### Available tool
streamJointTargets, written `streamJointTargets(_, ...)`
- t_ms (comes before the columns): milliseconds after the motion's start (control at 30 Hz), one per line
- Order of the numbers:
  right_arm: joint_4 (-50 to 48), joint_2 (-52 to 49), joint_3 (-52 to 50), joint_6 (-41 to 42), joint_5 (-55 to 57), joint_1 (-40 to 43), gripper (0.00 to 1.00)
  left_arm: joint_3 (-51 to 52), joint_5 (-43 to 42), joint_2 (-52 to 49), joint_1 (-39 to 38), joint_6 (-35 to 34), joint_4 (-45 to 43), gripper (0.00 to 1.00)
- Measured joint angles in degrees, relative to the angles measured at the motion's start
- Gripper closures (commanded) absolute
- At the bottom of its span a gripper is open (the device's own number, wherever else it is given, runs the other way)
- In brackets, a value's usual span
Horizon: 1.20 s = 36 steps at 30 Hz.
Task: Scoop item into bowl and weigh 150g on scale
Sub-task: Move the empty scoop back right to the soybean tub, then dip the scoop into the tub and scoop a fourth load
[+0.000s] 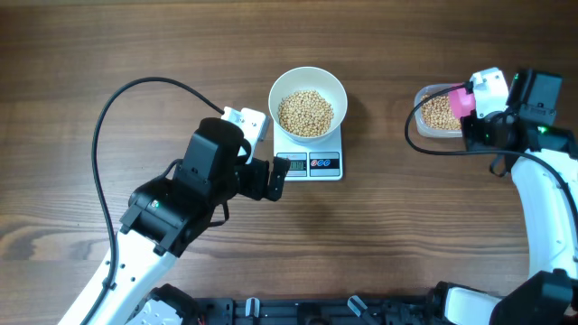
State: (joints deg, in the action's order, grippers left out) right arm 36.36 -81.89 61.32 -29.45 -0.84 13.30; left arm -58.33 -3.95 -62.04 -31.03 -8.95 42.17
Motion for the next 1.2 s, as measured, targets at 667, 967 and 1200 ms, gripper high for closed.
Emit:
streamJointTargets(667, 0.5, -3.6, -1.4, -1.2, 0.4, -1.7, 0.96, 0.0, 0.0, 0.0, 0.0, 0.0, 0.0, 0.0)
streamJointTargets(967, 0.7, -3.7, -1.7, 5.3, -9.3, -1.8, 0.96, 0.0, 0.0, 0.0, 0.0, 0.0, 0.0, 0.0)
streamJointTargets(1200, 0.7, -3.8, -1.7, 12.2, -11.8, -1.8, 0.96, 0.0, 0.0, 0.0, 0.0, 0.0, 0.0, 0.0)
